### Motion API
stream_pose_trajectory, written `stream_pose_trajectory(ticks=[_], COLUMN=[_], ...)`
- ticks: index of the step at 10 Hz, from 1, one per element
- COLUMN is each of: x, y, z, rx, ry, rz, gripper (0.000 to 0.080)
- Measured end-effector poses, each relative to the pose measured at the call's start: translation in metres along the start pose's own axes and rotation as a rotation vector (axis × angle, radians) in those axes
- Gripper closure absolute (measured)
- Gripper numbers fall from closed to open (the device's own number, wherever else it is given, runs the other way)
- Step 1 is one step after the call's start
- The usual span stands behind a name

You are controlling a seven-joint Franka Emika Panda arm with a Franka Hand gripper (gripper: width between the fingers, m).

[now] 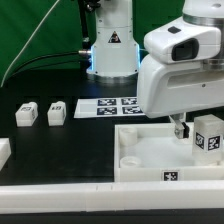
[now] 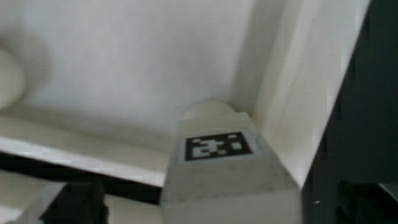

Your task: Assemble one leg

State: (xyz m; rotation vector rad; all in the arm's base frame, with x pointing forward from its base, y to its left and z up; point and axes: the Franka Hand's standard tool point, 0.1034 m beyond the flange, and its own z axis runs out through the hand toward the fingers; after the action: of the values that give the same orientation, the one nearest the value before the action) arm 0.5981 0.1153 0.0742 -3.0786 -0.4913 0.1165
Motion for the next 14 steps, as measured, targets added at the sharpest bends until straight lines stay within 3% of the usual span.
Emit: stream_pose_trajectory(ticks=[3, 5, 6, 7, 11, 14], x=[-0.0009, -0.0009, -0.001, -0.001, -0.001, -0.0009], y=[-0.0003, -0.0003, -0.0003, -0.0003, -0.0005, -0.0024], z=[0.0017, 0.0019, 0.002, 0.0021, 0.0022, 0.0029], rx=[0.001, 0.001, 0.001, 0.001, 0.002, 0.026], ry=[-0.002, -0.002, -0.002, -0.002, -0.002, 0.028], rz=[-0.018, -0.018, -0.018, -0.018, 0.01, 0.422], gripper=[0.0151, 0.0387, 0.0387, 0.0509, 0.0509, 0.0509])
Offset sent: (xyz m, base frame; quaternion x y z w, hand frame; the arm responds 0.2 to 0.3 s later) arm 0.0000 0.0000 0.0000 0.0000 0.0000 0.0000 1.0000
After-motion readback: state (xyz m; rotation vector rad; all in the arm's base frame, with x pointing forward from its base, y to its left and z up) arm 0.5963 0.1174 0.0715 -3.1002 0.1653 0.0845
